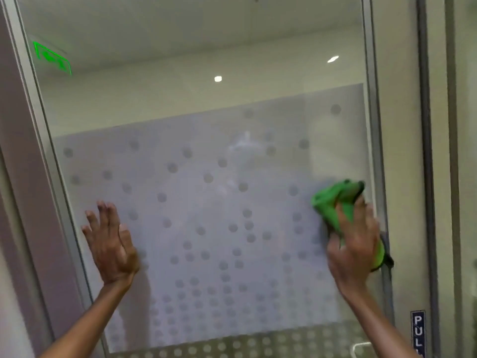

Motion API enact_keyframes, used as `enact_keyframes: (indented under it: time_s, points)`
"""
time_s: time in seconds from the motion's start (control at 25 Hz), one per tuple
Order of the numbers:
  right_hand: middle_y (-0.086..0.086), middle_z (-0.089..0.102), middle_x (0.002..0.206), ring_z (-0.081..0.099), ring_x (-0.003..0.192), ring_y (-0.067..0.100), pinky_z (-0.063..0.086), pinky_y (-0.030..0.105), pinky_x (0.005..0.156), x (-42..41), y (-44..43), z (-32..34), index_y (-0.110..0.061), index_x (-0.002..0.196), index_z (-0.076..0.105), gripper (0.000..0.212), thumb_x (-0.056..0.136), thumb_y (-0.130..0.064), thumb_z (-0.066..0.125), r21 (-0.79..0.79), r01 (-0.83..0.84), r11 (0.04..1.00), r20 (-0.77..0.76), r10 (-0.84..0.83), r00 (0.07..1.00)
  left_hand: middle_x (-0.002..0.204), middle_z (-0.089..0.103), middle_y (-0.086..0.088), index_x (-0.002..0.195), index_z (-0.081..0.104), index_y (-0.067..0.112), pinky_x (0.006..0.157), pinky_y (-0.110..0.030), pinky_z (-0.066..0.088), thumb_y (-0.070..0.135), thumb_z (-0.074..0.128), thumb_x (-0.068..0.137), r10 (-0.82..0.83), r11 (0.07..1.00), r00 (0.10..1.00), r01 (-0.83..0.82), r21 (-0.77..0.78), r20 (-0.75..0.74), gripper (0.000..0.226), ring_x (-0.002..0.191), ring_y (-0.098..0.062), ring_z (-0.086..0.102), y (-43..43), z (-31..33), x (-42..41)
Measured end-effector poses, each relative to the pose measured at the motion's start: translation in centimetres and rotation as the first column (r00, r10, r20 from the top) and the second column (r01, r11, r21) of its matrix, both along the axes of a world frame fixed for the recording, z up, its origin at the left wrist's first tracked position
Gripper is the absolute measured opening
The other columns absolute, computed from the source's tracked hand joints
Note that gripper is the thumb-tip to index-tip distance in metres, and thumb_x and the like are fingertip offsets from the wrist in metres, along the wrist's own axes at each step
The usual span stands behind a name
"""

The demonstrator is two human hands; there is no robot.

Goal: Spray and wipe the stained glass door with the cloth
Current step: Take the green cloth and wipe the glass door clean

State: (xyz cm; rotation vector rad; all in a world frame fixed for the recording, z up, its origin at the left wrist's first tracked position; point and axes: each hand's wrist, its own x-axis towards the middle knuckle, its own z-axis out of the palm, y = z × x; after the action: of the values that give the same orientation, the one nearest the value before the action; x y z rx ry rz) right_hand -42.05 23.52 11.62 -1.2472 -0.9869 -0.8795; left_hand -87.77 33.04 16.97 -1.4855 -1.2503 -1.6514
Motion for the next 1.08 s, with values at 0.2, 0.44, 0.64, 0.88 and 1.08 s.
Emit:
enact_keyframes:
  time_s: [0.2, 0.44, 0.64, 0.88, 1.08]
  points:
    - [0.011, 0.042, 0.16, 0.04, 0.146, 0.036, 0.038, 0.052, 0.117, -4.6, 1.9, 15.6, -0.023, 0.143, 0.059, 0.045, 0.098, -0.023, 0.059, 0.158, -0.092, 0.983, -0.165, 0.119, 0.979, 0.167, 0.022, -0.015, 0.157, 0.029, 0.0, 0.128, -0.044, -0.004, 0.02, 0.028, 0.104, -0.02, 1.0, 1.0, 0.02, -0.013, 0.024, 0.057, 0.156, -0.038, 0.013, 0.2, 0.1, 0.3]
    - [0.01, 0.044, 0.158, 0.038, 0.148, 0.037, 0.031, 0.05, 0.12, -19.3, 3.4, 7.7, -0.028, 0.141, 0.06, 0.066, 0.077, -0.014, 0.067, -0.061, -0.188, 0.98, 0.486, 0.194, 0.852, 0.169, 0.015, -0.011, 0.159, 0.027, 0.001, 0.128, -0.034, -0.009, 0.026, 0.025, 0.104, -0.015, 0.998, 1.0, 0.016, -0.067, 0.019, 0.06, 0.157, -0.028, 0.007, 0.1, 0.2, 0.0]
    - [0.002, 0.038, 0.163, 0.037, 0.15, 0.032, 0.042, 0.057, 0.109, -10.9, 3.0, -3.8, -0.031, 0.146, 0.053, 0.062, 0.091, -0.007, 0.043, -0.108, -0.079, 0.991, 0.562, 0.126, 0.818, 0.17, 0.017, -0.006, 0.161, 0.025, 0.008, 0.129, -0.036, -0.005, 0.033, 0.021, 0.107, -0.018, 0.996, 1.0, 0.018, -0.082, 0.007, 0.059, 0.16, -0.024, 0.004, 0.8, -0.3, -0.9]
    - [0.017, 0.039, 0.16, 0.042, 0.144, 0.042, 0.04, 0.058, 0.114, 0.0, 1.1, 8.4, -0.015, 0.14, 0.062, 0.04, 0.102, -0.022, 0.05, 0.141, -0.034, 0.989, -0.175, 0.059, 0.983, 0.167, 0.022, -0.011, 0.158, 0.028, 0.003, 0.128, -0.038, -0.004, 0.029, 0.023, 0.105, -0.018, 0.996, 1.0, 0.019, -0.082, 0.014, 0.06, 0.156, -0.037, 0.014, 0.7, 0.0, -0.8]
    - [0.013, 0.046, 0.157, 0.047, 0.14, 0.038, 0.043, 0.051, 0.112, -5.8, 1.6, 19.3, -0.024, 0.14, 0.062, 0.047, 0.094, -0.026, 0.051, 0.177, -0.101, 0.979, -0.085, 0.117, 0.989, 0.165, 0.024, -0.017, 0.155, 0.03, -0.004, 0.128, -0.035, -0.007, 0.027, 0.025, 0.101, -0.042, 0.996, 0.999, 0.044, -0.072, 0.033, 0.062, 0.155, -0.038, 0.016, 0.4, 0.2, 0.0]
